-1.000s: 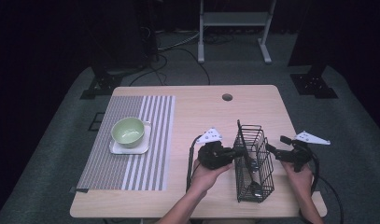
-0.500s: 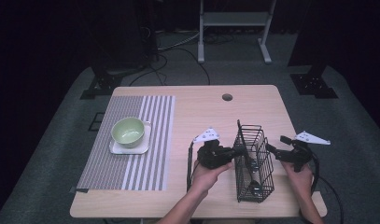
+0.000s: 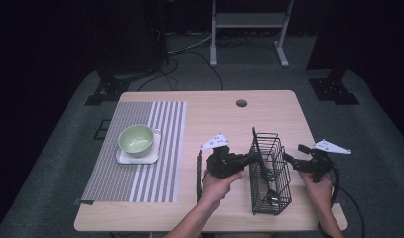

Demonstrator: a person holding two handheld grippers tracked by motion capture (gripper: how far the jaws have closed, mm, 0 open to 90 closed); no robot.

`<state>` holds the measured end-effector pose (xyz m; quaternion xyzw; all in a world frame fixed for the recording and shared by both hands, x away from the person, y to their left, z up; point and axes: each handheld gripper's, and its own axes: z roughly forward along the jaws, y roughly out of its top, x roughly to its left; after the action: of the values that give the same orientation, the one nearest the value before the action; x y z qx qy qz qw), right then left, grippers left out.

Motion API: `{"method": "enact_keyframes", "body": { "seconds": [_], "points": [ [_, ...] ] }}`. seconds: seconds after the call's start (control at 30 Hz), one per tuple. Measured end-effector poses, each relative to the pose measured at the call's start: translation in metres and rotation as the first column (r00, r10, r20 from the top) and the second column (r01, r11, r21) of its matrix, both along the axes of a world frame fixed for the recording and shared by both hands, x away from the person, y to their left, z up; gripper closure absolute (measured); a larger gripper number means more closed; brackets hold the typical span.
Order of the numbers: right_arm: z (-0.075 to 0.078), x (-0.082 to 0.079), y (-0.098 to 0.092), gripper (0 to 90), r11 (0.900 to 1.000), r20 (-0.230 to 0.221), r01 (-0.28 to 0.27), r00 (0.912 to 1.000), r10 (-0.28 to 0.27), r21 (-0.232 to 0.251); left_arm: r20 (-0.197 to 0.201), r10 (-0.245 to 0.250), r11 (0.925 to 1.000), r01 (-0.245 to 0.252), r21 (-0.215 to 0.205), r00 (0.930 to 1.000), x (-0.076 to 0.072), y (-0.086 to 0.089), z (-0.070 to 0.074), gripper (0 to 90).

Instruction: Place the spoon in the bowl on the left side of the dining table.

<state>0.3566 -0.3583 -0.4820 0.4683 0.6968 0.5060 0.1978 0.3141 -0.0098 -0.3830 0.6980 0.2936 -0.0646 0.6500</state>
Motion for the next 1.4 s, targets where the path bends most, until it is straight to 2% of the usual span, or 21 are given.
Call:
{"method": "enact_keyframes", "body": {
  "seconds": [0.13,0.3,0.4,0.47,0.7,1.03,1.1,1.3,1.4],
  "points": [
    [0.0,0.0,0.0,13.0,1.0,0.0,0.0,1.0,0.0,0.001,0.002,0.004,0.9999,-0.004,-0.015,1.0,-0.001,0.004,0.006,89.5],
    [0.0,0.0,0.0,13.0,1.0,0.0,0.0,1.0,0.0,0.0,-0.013,0.012,0.9982,-0.013,-0.058,0.9998,-0.001,0.015,0.015,89.5],
    [0.0,0.0,0.0,13.0,1.0,-0.002,0.0,1.0,0.0,0.0,-0.021,0.024,0.9946,-0.026,-0.101,0.9995,-0.001,0.024,0.023,89.6],
    [0.0,0.0,0.0,13.0,1.0,-0.002,0.0,1.0,0.0,0.0,-0.022,0.026,0.994,-0.028,-0.106,0.9994,-0.001,0.025,0.024,89.6],
    [0.0,0.0,0.0,13.0,1.0,-0.003,0.001,1.0,-0.001,-0.002,-0.048,0.031,0.9857,-0.038,-0.164,0.9984,0.001,0.036,0.031,89.6],
    [0.0,0.0,0.0,13.0,1.0,-0.003,0.002,1.0,-0.002,-0.003,-0.057,0.039,0.9763,-0.05,-0.211,0.9976,0.001,0.048,0.044,89.6],
    [0.0,0.0,0.0,13.0,1.0,-0.003,0.002,1.0,-0.002,-0.003,-0.059,0.04,0.9735,-0.052,-0.222,0.9974,0.001,0.051,0.047,89.6],
    [0.0,0.0,0.0,13.1,1.0,-0.001,0.002,1.0,-0.002,-0.005,-0.063,0.065,0.9593,-0.08,-0.271,0.9958,0.003,0.067,0.058,89.6],
    [0.0,0.0,0.0,13.0,1.0,-0.001,0.003,1.0,-0.003,-0.006,-0.051,0.087,0.9542,-0.098,-0.283,0.9949,0.003,0.078,0.066,89.6]
  ]
}}
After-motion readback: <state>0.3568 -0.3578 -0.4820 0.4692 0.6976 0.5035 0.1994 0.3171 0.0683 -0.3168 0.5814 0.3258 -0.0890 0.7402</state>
